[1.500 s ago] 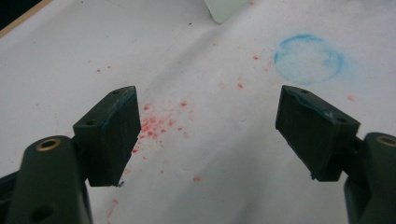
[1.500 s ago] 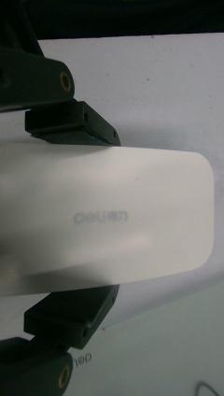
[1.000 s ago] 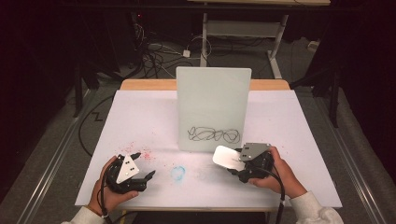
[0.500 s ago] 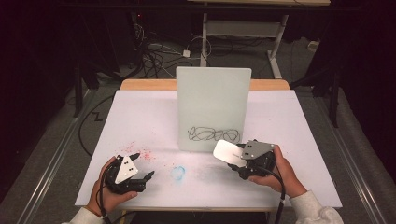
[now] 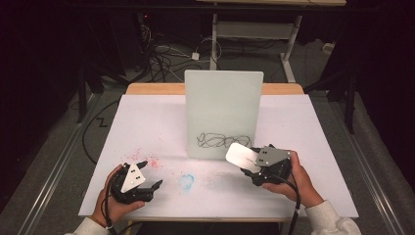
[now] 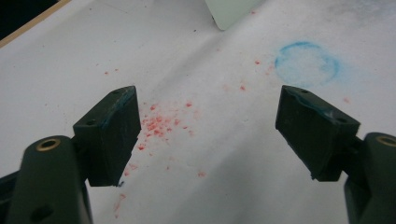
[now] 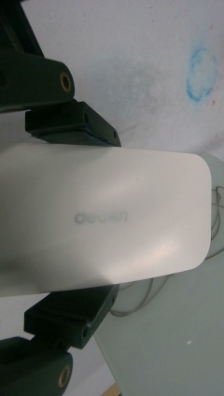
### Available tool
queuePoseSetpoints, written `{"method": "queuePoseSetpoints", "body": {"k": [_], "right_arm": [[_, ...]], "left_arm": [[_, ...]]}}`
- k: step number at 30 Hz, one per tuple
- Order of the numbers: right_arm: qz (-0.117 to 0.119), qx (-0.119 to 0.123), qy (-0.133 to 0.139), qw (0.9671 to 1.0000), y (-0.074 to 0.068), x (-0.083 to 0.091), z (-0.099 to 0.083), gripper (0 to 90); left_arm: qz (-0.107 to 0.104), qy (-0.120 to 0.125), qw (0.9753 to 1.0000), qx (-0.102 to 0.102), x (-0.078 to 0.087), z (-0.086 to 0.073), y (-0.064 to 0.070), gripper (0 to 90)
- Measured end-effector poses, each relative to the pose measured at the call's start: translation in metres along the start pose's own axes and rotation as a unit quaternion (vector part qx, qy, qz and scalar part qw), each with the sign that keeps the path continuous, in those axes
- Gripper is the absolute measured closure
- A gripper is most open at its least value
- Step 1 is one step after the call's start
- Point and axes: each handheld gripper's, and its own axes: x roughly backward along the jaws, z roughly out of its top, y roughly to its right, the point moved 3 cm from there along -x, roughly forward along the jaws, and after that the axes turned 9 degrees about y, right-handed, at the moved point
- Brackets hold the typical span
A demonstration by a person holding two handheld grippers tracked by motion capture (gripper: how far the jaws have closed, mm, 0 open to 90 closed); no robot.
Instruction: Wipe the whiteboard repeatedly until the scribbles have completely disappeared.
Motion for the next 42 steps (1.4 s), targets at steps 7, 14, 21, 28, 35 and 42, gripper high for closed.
{"method": "queuePoseSetpoints", "body": {"k": [7,14,21,28,35,42], "right_arm": [[-0.044,0.023,-0.007,0.9987,0.003,0.005,-0.004,31.1],[-0.097,0.025,-0.006,0.9949,0.011,0.012,-0.012,31.1],[-0.140,0.053,-0.029,0.9883,0.013,0.009,-0.016,31.1],[-0.155,0.074,-0.028,0.9847,0.012,-0.003,-0.018,31.1],[-0.165,0.118,-0.035,0.9787,0.007,-0.024,-0.018,31.1],[-0.175,0.150,-0.060,0.9713,0.002,-0.041,-0.021,31.1]], "left_arm": [[0.000,0.000,1.0000,-0.004,-0.002,0.002,0.000,21.4],[-0.007,-0.002,0.9998,-0.018,-0.005,0.005,0.004,21.3],[-0.005,0.002,0.9998,-0.017,-0.004,0.006,0.003,21.4],[-0.008,-0.004,0.9998,-0.016,-0.006,0.005,0.004,21.3],[-0.007,-0.006,0.9998,-0.015,-0.007,0.004,0.004,21.3],[-0.006,-0.010,0.9998,-0.015,-0.007,0.003,0.003,21.4]]}}
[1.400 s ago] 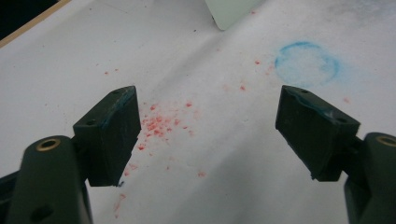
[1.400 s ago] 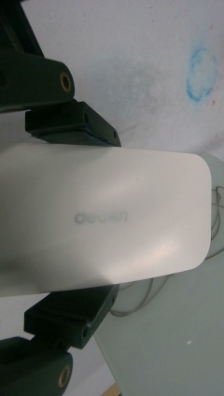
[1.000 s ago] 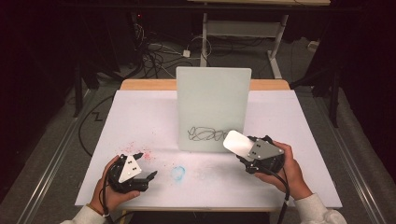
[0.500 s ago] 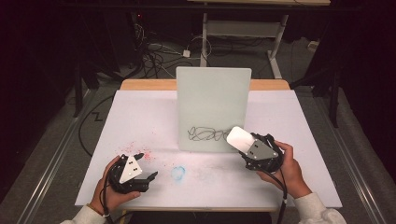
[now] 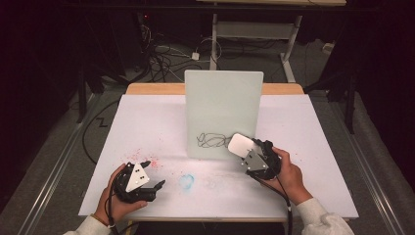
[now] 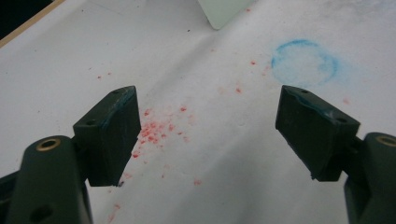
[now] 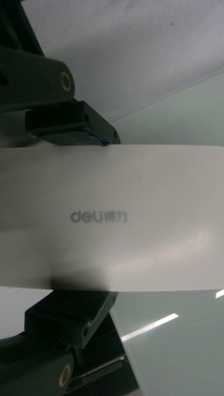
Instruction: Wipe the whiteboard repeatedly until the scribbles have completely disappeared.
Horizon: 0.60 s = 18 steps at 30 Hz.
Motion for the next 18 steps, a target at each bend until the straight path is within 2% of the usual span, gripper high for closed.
{"method": "queuePoseSetpoints", "body": {"k": [3,8,10,14,16,18], "right_arm": [[-0.006,0.014,-0.002,0.9999,-0.005,-0.004,-0.002,31.1],[-0.010,0.022,-0.002,0.9997,-0.005,-0.004,-0.002,31.1],[-0.023,0.030,-0.003,0.9993,-0.003,-0.003,-0.001,31.1],[-0.054,0.007,0.008,0.9985,0.011,0.001,0.000,31.1],[-0.061,-0.009,0.014,0.9980,0.017,0.002,-0.001,31.1],[-0.061,-0.012,0.014,0.9980,0.018,0.002,-0.001,31.1]], "left_arm": [[0.000,0.000,1.0000,0.000,0.000,0.000,0.000,21.4],[0.001,0.002,1.0000,-0.001,0.001,0.001,0.000,21.4],[0.002,0.003,1.0000,-0.001,0.001,0.001,0.000,21.4],[0.002,0.002,1.0000,-0.001,0.001,0.000,0.000,21.4],[0.001,0.002,1.0000,-0.001,0.001,0.001,0.000,21.4],[0.001,0.002,1.0000,-0.002,0.001,0.001,0.000,21.4]]}}
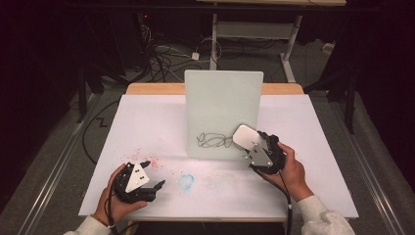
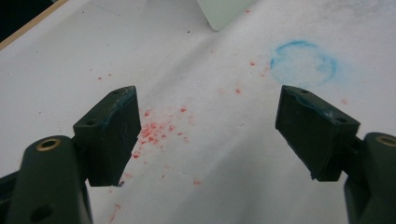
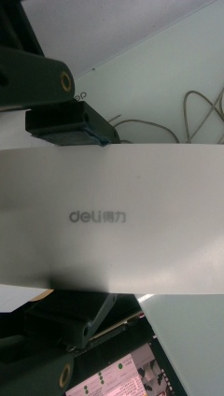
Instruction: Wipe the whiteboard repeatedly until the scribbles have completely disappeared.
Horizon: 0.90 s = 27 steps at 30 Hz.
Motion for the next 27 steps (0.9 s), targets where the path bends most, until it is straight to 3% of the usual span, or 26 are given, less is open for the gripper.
{"method": "queuePoseSetpoints", "body": {"k": [4,8,12,18,23,27], "right_arm": [[0.011,-0.003,0.000,0.9999,-0.007,-0.001,-0.001,31.1],[0.029,0.033,-0.006,0.9990,-0.025,-0.004,-0.003,31.1],[0.043,0.042,-0.008,0.9982,-0.037,-0.007,0.001,31.1],[0.045,0.037,-0.012,0.9982,-0.041,-0.014,0.009,30.8],[0.044,0.060,-0.012,0.9972,-0.041,-0.018,0.018,30.8],[0.019,0.055,-0.009,0.9983,-0.030,-0.016,0.017,30.8]], "left_arm": [[0.000,0.000,1.0000,0.000,0.000,0.000,0.000,21.4],[0.001,0.000,1.0000,-0.001,0.001,0.000,0.000,22.1],[0.000,0.002,1.0000,0.001,0.001,0.001,0.000,22.0],[-0.003,-0.001,1.0000,0.000,-0.002,0.001,0.000,22.1],[-0.004,0.000,1.0000,0.000,-0.001,0.002,0.000,22.1],[-0.002,0.002,1.0000,0.002,0.001,0.001,-0.001,22.1]]}}
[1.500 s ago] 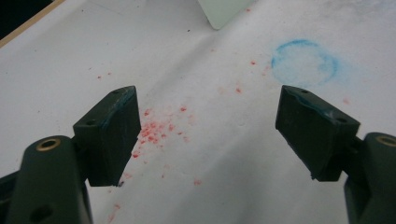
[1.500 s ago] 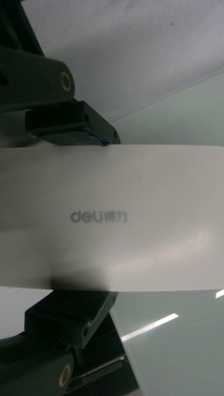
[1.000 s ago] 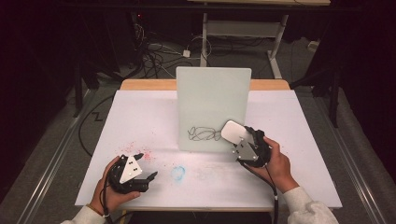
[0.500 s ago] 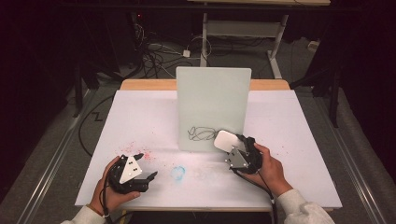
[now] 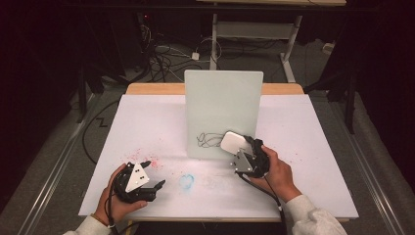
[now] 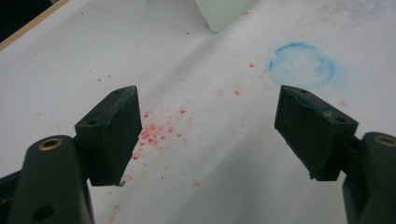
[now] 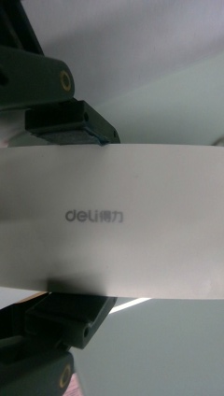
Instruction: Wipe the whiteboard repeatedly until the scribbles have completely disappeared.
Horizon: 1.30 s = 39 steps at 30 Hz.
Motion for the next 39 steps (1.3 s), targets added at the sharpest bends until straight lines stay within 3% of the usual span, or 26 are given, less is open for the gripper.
{"method": "queuePoseSetpoints", "body": {"k": [4,7,11,13,16,20,22,23,26,30,37,39], "right_arm": [[-0.026,-0.017,-0.001,0.9995,0.012,0.003,-0.004,30.8],[-0.035,-0.023,-0.002,0.9991,0.012,0.003,-0.004,30.8],[-0.014,-0.031,-0.001,0.9994,0.004,0.004,-0.009,30.8],[0.000,0.002,-0.011,0.9999,-0.006,0.004,-0.013,30.8],[0.023,0.012,-0.017,0.9995,-0.015,0.005,-0.018,30.8],[0.022,0.026,-0.022,0.9992,-0.015,0.005,-0.018,30.8],[0.004,0.043,-0.024,0.9988,-0.012,0.005,-0.016,30.8],[-0.010,0.039,-0.021,0.9989,-0.009,0.005,-0.016,30.9],[-0.024,0.012,-0.017,0.9995,-0.001,0.005,-0.012,30.9],[-0.023,0.003,-0.019,0.9996,-0.005,0.003,-0.010,30.8],[0.000,0.031,-0.008,0.9995,-0.029,-0.009,0.009,30.7],[-0.003,0.040,-0.010,0.9991,-0.035,-0.012,0.015,30.7]], "left_arm": [[0.004,0.001,1.0000,0.001,0.002,-0.001,-0.001,22.0],[0.005,0.002,1.0000,0.002,0.004,0.000,-0.001,22.1],[0.006,0.002,1.0000,0.002,0.004,0.000,0.000,22.1],[0.005,0.001,1.0000,0.002,0.004,0.000,0.000,22.1],[0.004,0.001,1.0000,0.001,0.003,0.000,0.000,22.1],[0.004,0.001,1.0000,-0.001,0.003,0.000,0.000,22.1],[0.003,0.002,1.0000,0.000,0.002,0.000,0.000,22.1],[0.003,0.002,1.0000,0.000,0.002,0.000,0.000,22.1],[0.003,0.002,1.0000,0.000,0.002,0.001,0.000,22.1],[0.006,0.003,1.0000,0.002,0.002,0.001,-0.001,22.0],[0.003,0.000,1.0000,-0.004,0.000,0.002,0.002,22.0],[0.005,0.002,1.0000,-0.004,-0.001,0.002,0.002,22.0]]}}
